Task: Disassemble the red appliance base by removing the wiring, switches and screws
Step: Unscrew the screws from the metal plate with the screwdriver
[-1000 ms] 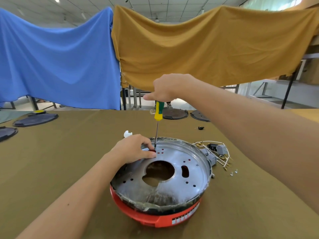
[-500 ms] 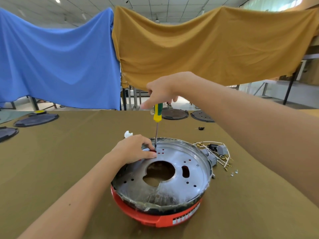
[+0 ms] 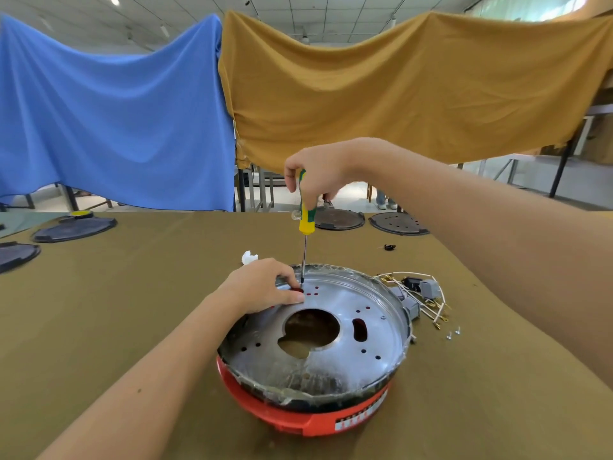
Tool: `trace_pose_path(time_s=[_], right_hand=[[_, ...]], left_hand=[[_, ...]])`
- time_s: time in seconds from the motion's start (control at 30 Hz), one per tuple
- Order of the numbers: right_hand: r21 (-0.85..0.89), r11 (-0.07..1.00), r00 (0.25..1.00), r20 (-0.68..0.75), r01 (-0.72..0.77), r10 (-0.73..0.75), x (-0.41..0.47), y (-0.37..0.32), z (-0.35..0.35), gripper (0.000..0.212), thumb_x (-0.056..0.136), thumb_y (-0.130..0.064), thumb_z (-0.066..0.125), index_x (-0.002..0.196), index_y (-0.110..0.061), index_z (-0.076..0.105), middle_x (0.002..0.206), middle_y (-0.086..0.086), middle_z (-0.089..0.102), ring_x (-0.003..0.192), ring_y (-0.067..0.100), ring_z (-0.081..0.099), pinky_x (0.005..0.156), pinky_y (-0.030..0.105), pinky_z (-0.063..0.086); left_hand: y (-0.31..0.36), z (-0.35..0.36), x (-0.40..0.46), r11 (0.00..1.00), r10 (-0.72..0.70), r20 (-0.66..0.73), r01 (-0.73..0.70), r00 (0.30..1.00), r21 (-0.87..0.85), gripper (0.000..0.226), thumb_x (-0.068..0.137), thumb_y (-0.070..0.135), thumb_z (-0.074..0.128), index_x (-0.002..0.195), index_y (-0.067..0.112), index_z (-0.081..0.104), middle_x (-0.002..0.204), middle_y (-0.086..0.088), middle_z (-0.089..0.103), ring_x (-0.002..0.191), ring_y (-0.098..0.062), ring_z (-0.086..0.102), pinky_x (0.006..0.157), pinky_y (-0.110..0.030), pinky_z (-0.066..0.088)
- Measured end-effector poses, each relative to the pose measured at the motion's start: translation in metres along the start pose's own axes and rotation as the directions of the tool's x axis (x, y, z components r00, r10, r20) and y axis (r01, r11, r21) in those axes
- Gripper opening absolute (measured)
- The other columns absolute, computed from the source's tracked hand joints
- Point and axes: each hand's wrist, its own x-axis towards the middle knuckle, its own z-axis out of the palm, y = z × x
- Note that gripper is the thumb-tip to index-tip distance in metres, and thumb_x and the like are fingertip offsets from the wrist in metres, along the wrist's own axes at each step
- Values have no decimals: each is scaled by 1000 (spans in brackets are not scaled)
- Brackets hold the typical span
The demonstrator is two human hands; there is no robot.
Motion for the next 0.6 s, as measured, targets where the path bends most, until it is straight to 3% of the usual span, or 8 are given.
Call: trace_pose_path(time_s=[0.07, 0.13, 0.2, 0.3, 0.37, 0.43, 0.53, 0.6], right_hand=[[-259, 955, 989, -51, -144, 135, 0, -2, 1, 38, 91, -52, 60, 96, -15, 56, 94, 6, 61, 76, 20, 62, 59, 32, 51], [-438, 878, 979, -155, -190, 134, 4, -3, 3, 54, 96, -64, 44, 77, -14, 53, 79, 4, 57, 66, 18, 55, 55, 32, 39], [-441, 891, 988, -146, -111, 51, 8, -4, 4, 49, 101, -53, 44, 79, -10, 54, 81, 3, 55, 66, 19, 49, 56, 31, 35], [-152, 986, 997, -7, 70, -72, 6, -4, -3, 16, 95, -21, 62, 109, -15, 56, 100, 6, 56, 78, 21, 51, 62, 29, 44], [38, 990, 990, 34, 136, -138, 0, -5, -5, 36, 85, 3, 66, 114, -17, 57, 102, 8, 55, 81, 21, 51, 66, 30, 47], [129, 983, 990, 28, 133, -138, -2, -4, -3, 42, 80, 9, 65, 113, -16, 57, 97, 7, 54, 78, 20, 51, 60, 25, 48], [-10, 1000, 1000, 12, 13, -13, -1, -4, -1, 32, 86, -27, 74, 109, -17, 55, 92, 0, 57, 74, 15, 58, 57, 25, 50], [-233, 965, 992, -43, -124, 117, -1, -4, -1, 50, 90, -62, 57, 92, -13, 55, 84, 2, 60, 68, 18, 61, 59, 31, 49]], left_hand=[[0, 0, 0, 1000, -7, 6, 7, 1000, 1, 28, 83, 57, 68, 101, 36, 71, 94, 30, 55, 89, 1, 53, 81, -30, 49], [1, 0, 0, 1000, -5, 4, 5, 1000, 10, 28, 83, 57, 68, 101, 36, 71, 94, 29, 56, 88, 1, 55, 81, -31, 50], [1, -1, -1, 1000, -4, 1, 4, 1000, 13, 28, 83, 57, 68, 102, 36, 71, 97, 26, 59, 92, -2, 58, 83, -33, 51], [0, 0, -2, 1000, 10, -2, -10, 1000, 13, 29, 83, 56, 67, 102, 35, 72, 97, 26, 59, 94, -2, 57, 84, -32, 50], [0, -1, -1, 1000, 7, 1, -7, 1000, 10, 29, 83, 56, 67, 102, 35, 72, 95, 27, 58, 91, 0, 56, 82, -31, 49], [0, 0, -1, 1000, 7, 6, -7, 1000, 4, 28, 83, 56, 67, 102, 36, 71, 94, 30, 57, 89, 4, 54, 81, -30, 48], [0, 0, -1, 1000, -4, -6, 4, 1000, 6, 28, 82, 57, 68, 101, 37, 71, 93, 30, 56, 88, 4, 53, 81, -30, 48], [0, 0, -1, 1000, -13, -7, 13, 1000, 21, 29, 82, 58, 68, 101, 37, 71, 93, 29, 56, 88, 1, 54, 80, -31, 50]])
